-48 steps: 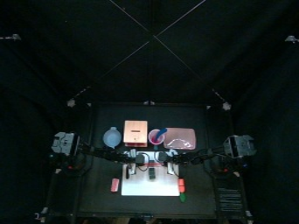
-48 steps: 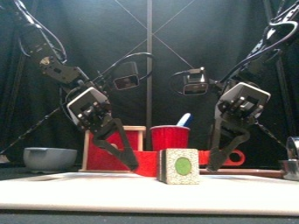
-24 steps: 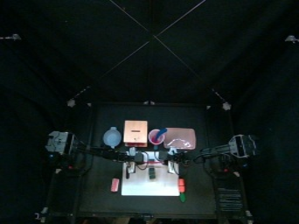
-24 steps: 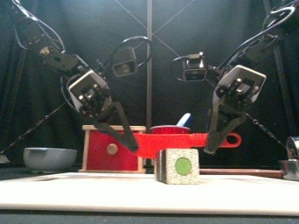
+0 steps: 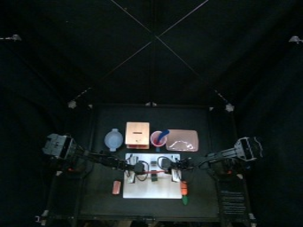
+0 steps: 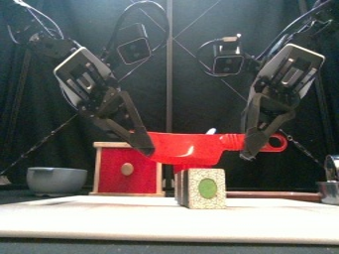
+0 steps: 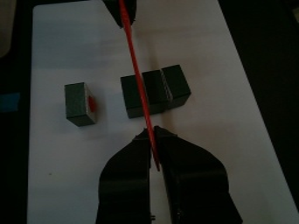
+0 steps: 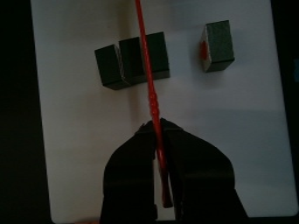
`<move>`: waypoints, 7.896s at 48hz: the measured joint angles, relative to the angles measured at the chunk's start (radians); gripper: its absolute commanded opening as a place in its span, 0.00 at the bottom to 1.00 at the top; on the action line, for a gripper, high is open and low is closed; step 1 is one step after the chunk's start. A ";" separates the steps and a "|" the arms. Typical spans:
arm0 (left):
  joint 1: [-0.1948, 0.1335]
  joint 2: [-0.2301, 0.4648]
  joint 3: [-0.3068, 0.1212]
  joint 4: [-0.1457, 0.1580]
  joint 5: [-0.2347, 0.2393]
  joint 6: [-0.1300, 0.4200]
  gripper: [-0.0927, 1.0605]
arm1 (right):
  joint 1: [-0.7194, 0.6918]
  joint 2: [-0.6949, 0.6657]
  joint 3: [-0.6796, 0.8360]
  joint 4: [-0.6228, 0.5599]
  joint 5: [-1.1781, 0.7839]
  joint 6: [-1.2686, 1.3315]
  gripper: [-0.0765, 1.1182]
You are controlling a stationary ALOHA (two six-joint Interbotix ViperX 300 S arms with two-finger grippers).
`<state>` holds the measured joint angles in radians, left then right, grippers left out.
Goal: Place sushi on board then cut the sushi with the knife then place the pieces on the plate
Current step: Cut the sushi into 4 pieces
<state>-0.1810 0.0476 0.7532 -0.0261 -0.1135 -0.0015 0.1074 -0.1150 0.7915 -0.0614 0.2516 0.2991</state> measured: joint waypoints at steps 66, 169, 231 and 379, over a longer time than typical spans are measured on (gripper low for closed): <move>-0.005 0.132 -0.031 -0.029 -0.006 0.005 0.46 | 0.008 0.129 -0.009 0.014 -0.003 0.000 0.32; -0.049 0.038 -0.057 -0.023 0.057 0.000 0.46 | 0.041 0.009 -0.041 0.017 0.087 0.000 0.32; -0.066 0.060 -0.063 -0.029 0.058 0.002 0.45 | 0.055 0.034 -0.044 0.037 0.075 0.000 0.32; -0.109 0.006 -0.071 -0.071 0.067 0.006 0.69 | 0.133 0.020 -0.086 0.092 0.124 0.006 0.32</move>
<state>-0.2899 0.0537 0.6826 -0.0966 -0.0460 0.0046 0.2408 -0.0951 0.7056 0.0307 0.3758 0.3053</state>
